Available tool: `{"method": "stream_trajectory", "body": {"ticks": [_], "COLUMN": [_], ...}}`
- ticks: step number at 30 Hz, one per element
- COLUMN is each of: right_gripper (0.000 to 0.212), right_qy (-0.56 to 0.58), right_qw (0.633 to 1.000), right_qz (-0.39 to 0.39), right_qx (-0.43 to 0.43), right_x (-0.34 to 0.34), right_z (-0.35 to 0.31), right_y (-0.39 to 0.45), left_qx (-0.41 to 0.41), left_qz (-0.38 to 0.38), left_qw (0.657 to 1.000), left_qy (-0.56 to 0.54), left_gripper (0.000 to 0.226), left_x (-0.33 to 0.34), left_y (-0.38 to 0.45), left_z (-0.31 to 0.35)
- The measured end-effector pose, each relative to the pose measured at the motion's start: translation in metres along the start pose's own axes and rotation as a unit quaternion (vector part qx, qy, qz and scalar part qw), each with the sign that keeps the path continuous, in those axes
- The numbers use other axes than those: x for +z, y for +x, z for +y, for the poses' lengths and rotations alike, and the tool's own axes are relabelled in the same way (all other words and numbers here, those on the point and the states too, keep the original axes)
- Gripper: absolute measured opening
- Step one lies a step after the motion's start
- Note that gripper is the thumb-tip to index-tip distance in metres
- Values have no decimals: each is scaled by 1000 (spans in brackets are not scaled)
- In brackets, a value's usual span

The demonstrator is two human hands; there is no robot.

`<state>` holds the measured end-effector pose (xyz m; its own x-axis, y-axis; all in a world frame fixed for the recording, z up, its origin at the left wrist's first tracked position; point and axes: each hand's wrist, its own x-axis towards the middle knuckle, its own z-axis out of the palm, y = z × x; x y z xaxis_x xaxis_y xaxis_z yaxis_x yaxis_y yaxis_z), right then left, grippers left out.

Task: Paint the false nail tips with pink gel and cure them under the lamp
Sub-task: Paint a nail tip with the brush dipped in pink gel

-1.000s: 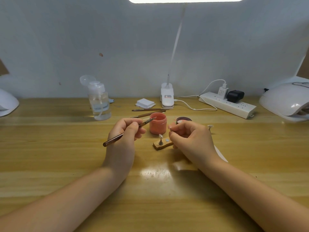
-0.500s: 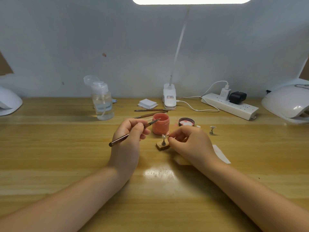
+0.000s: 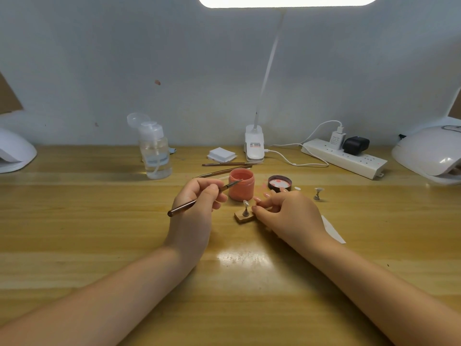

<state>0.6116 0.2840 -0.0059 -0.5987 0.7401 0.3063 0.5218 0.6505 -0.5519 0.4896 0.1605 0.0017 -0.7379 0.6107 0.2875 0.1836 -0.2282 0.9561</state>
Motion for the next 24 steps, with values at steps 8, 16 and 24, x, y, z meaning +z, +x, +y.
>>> {"method": "stream_trajectory", "body": {"ticks": [8,16,24], "right_gripper": [19,21,20], "right_qy": [6,-40,-37], "right_qw": [998,997,995], "right_qz": [49,-8,2], "right_qx": [-44,-68,-92], "right_x": [-6,1,1], "right_z": [-2,-9,-11], "right_y": [-11,-9,-10], "left_qx": [-32,-93,-97], "left_qz": [-25,-74,-83], "left_qw": [999,986,983], "left_qy": [-35,-117,-130], "left_gripper": [21,20,19], "left_x": [-1,2,1], "left_y": [2,2,2], "left_z": [-1,0,0]}}
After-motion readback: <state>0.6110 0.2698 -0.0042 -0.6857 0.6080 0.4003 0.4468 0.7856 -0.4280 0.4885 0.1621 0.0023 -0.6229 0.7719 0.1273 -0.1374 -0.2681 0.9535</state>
